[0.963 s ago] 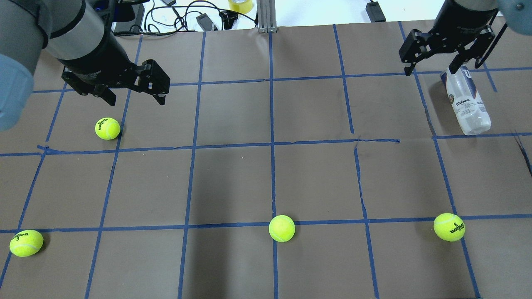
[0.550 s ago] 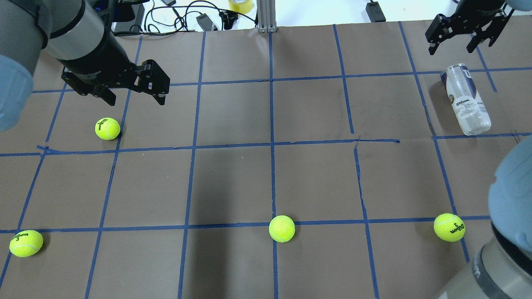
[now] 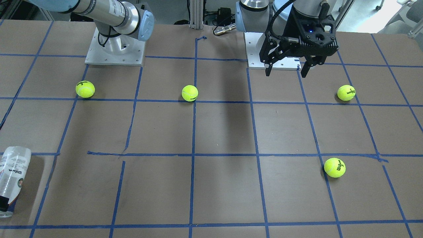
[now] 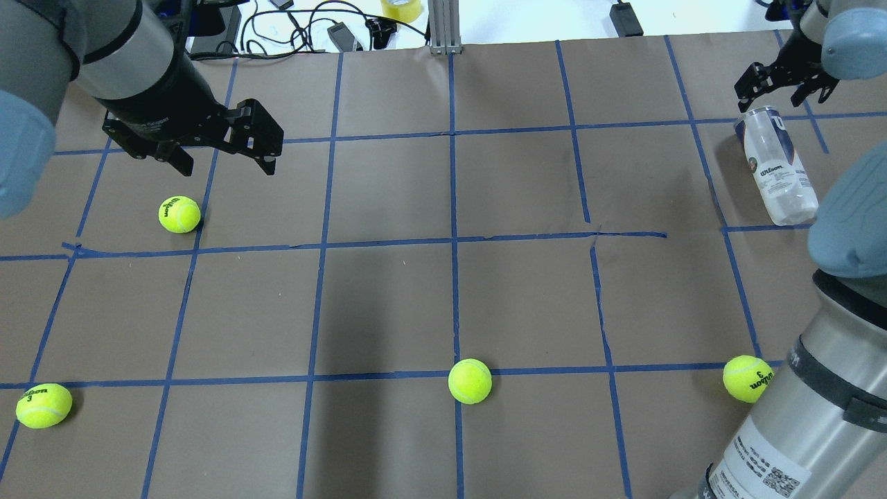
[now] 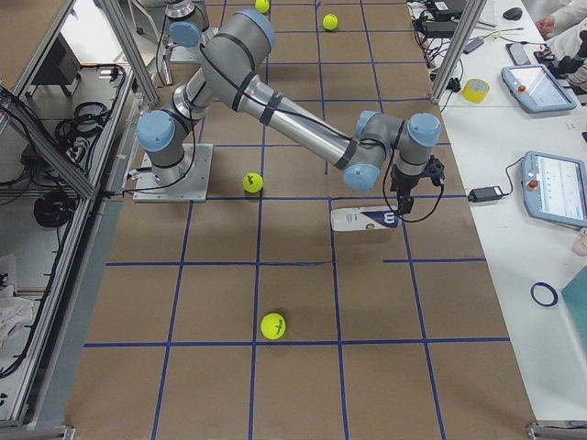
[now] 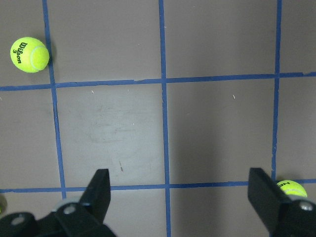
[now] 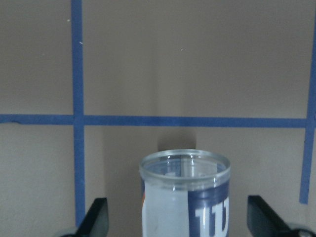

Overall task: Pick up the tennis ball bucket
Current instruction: 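Close the right gripper around the top of the can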

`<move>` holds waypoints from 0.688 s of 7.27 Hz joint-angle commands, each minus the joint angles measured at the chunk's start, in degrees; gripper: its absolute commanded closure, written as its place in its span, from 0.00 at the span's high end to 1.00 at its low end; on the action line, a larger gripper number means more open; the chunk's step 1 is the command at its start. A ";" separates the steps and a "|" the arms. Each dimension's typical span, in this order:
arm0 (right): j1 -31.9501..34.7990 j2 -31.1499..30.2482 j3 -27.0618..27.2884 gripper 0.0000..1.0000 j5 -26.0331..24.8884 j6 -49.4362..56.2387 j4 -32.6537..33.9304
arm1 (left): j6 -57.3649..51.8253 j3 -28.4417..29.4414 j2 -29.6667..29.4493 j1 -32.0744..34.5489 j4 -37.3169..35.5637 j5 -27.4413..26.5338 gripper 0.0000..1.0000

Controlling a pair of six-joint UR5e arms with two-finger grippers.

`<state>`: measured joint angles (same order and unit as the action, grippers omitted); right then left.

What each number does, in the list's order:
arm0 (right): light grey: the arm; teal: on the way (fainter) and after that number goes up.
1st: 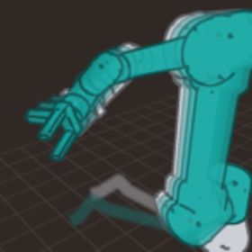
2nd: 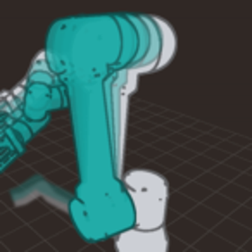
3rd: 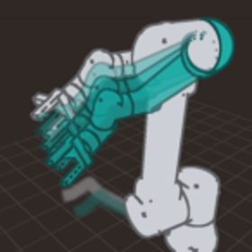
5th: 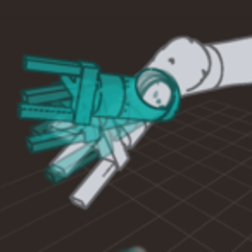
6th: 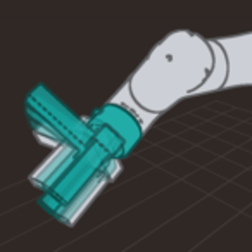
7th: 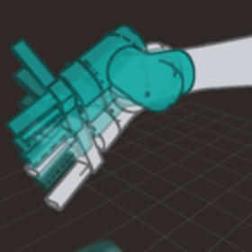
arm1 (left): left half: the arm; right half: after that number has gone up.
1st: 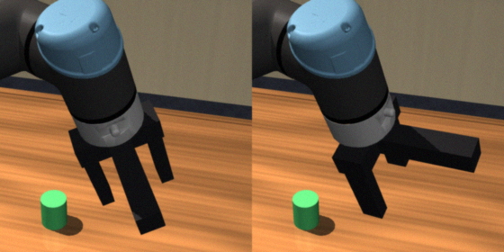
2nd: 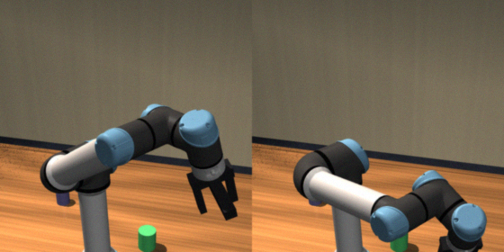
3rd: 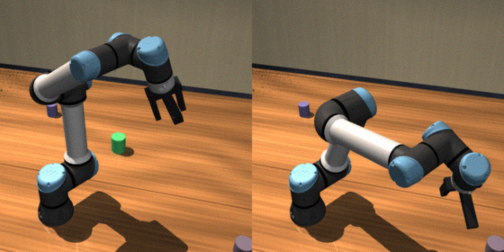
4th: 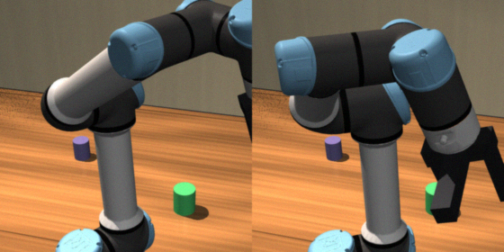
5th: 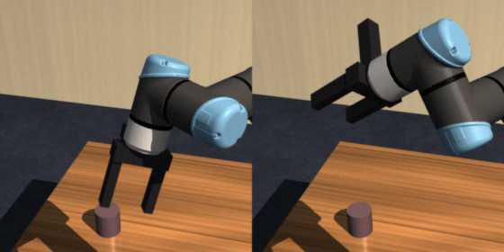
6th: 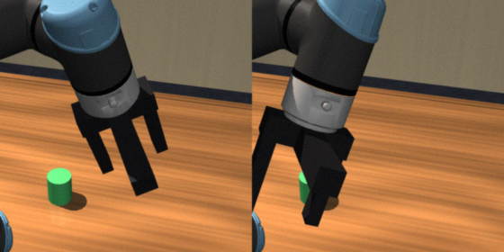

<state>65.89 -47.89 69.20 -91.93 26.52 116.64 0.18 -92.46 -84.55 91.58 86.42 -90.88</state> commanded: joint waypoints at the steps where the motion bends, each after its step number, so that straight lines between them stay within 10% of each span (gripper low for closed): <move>1: -0.23 2.28 0.58 1.00 0.18 1.42 2.89 | 0.00 0.00 0.00 0.00 0.06 0.00 1.00; 5: -0.32 3.51 0.93 1.00 -0.26 2.57 2.89 | 0.00 0.00 0.00 0.00 0.06 0.00 1.00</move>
<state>65.63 -44.52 69.98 -91.83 28.95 119.63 0.18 -92.46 -84.58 91.58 86.43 -90.88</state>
